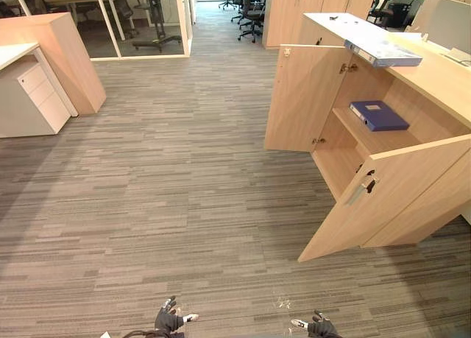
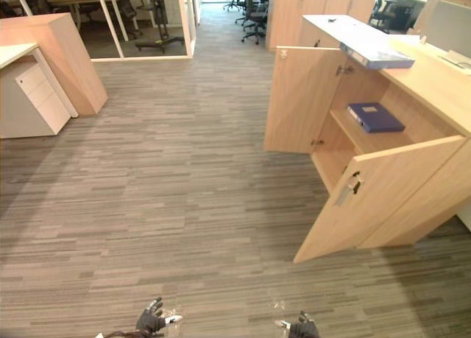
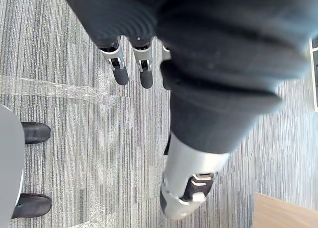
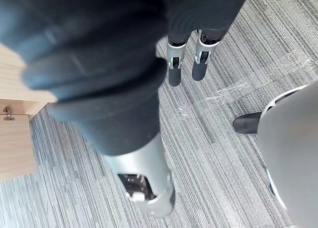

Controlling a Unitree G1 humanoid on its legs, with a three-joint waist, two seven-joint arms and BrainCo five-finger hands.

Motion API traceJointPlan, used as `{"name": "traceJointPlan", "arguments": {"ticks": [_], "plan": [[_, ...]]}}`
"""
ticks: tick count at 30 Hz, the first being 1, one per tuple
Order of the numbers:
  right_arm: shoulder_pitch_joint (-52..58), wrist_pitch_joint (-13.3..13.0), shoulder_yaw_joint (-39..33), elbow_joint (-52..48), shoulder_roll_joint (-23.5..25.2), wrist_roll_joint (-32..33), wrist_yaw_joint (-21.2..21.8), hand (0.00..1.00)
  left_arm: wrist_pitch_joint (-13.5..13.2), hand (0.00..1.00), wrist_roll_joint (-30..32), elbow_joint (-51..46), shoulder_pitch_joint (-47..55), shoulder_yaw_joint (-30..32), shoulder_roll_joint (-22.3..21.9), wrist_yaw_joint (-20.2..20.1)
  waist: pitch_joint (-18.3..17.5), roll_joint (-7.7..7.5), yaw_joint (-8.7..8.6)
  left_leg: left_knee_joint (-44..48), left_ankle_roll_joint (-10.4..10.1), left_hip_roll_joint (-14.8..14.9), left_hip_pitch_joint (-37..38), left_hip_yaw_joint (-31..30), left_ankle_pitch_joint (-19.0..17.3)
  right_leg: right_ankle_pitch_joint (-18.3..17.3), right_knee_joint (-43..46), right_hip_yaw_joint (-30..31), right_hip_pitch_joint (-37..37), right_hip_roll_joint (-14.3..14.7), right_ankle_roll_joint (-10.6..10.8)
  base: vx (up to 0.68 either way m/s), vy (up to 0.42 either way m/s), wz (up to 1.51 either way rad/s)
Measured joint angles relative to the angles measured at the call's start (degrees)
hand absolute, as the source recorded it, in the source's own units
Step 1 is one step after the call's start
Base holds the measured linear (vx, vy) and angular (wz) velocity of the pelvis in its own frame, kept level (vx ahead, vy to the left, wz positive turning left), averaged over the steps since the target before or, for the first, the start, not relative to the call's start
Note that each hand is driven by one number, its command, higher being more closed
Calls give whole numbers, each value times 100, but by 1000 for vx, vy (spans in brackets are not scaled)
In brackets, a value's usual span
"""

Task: Walk over to the cabinet, pick up the folder, carry it to the office cabinet, place the folder inside the office cabinet, then close the office cabinet door

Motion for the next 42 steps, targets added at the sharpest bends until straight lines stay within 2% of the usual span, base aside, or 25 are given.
{"name": "traceJointPlan", "arguments": {"ticks": [5, 16, 19, 39, 40, 42], "plan": [[-11, 0, 7, 12, 0, -68, 56, 0, 47, 0, 18, 49, -35, 2, 0, -76, -11, -5, -1, -44, 16, -2, 34, 0, 27, 71, -57, -9, 61, 8, -65, 47, -3, 0], [-112, 17, 166, 105, -17, -139, 106, 0, 59, 0, 18, 148, -115, -106, 8, -111, 31, -50, 3, -92, 8, -9, 40, -21, 22, 34, -58, -36, 70, 0, -13, -4, -1, 1], [-126, 58, 236, 104, -28, -339, 106, 0, 59, 0, 18, 148, -120, -120, 9, -109, 45, -63, 3, -118, 20, -11, 39, -47, 33, 30, -59, -67, 66, -1, -9, -16, -5, 4], [-153, 108, 43, 111, 3, -505, 108, 0, 58, 0, 12, 143, -196, -245, 59, -114, 144, -95, 2, -98, -47, -25, -21, -369, 104, -9, -56, -415, 122, -36, 35, -4, -7, 8], [-162, 112, 43, 115, 3, -541, 108, 0, 58, 0, 9, 140, -206, -245, 67, -114, 155, -103, 5, -28, -56, -29, -57, -392, 83, -13, -49, -438, 127, -45, 32, -27, -15, 23], [-295, 118, 35, 230, 2, -555, 108, 0, 57, 0, -28, 107, -262, -244, 107, -117, 307, -91, -13, 848, -83, -49, -432, -454, -323, -117, 86, -490, 129, -82, -36, -28, 1, 17]]}}
